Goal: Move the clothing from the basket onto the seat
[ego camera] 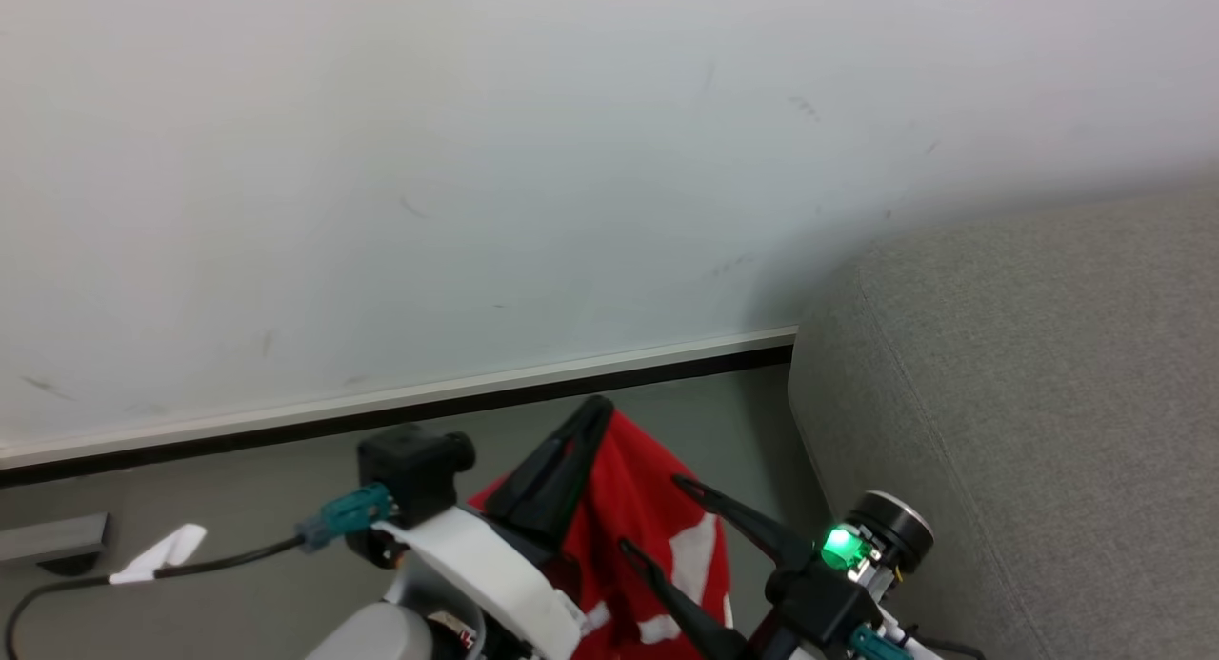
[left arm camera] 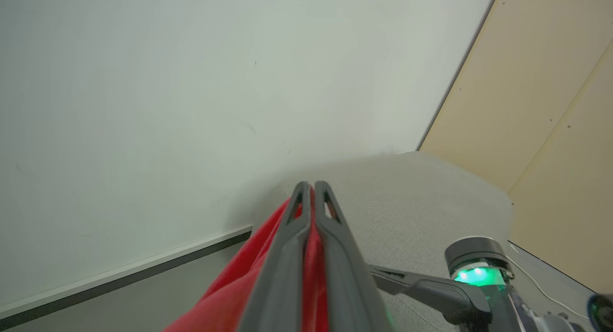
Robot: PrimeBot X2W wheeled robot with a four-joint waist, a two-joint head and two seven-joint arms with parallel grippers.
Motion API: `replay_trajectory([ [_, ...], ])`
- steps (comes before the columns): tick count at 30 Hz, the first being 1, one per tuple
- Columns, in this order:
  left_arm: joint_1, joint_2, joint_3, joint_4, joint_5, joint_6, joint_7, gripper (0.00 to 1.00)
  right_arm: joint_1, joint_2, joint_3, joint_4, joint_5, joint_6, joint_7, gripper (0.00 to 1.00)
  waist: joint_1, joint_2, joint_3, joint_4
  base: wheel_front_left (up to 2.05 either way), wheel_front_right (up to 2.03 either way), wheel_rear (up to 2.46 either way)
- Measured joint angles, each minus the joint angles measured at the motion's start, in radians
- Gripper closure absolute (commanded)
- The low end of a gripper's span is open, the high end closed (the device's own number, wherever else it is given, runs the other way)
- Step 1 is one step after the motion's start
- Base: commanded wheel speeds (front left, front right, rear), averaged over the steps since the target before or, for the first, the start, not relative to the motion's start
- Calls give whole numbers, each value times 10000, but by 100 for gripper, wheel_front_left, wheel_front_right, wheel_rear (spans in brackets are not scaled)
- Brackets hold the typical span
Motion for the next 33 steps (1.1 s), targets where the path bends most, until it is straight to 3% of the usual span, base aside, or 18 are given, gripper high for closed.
replay_trajectory([
  [9,-55,-301,-895,-508,98,-368,522,100,-797,570,-238,1749,-585,0,-2,0,0,0,-85,90,0,0,0],
  [10,-56,-339,-966,-527,98,-418,566,100,-847,652,-134,1939,-453,0,-4,4,0,0,-105,90,0,0,0],
  [11,-54,-349,-1037,-529,100,-439,600,100,-880,694,29,2127,-284,0,-4,76,0,0,-126,89,0,0,0],
  [12,-49,-359,-1093,-504,98,-439,602,100,-889,709,222,2219,56,0,-2,100,0,0,-146,87,0,0,0],
  [20,40,-376,-1039,69,102,-426,384,100,-1267,426,176,2157,1085,0,0,100,0,0,-228,-167,0,0,0],
  [21,44,-382,-1012,148,102,-376,305,79,-1267,341,92,2088,1101,0,0,100,0,0,-233,-209,0,0,0],
  [22,46,-384,-970,240,102,-359,226,47,-1263,259,33,2015,1164,0,0,100,0,0,-235,-254,0,0,0],
  [23,46,-370,-953,362,148,-343,165,3,-1243,165,-21,1946,1195,0,0,100,0,0,-232,-307,0,0,0],
  [33,98,-447,-1078,1150,343,-366,-222,0,-641,-1064,-1216,899,1198,0,0,100,0,0,-64,-1165,0,0,0],
])
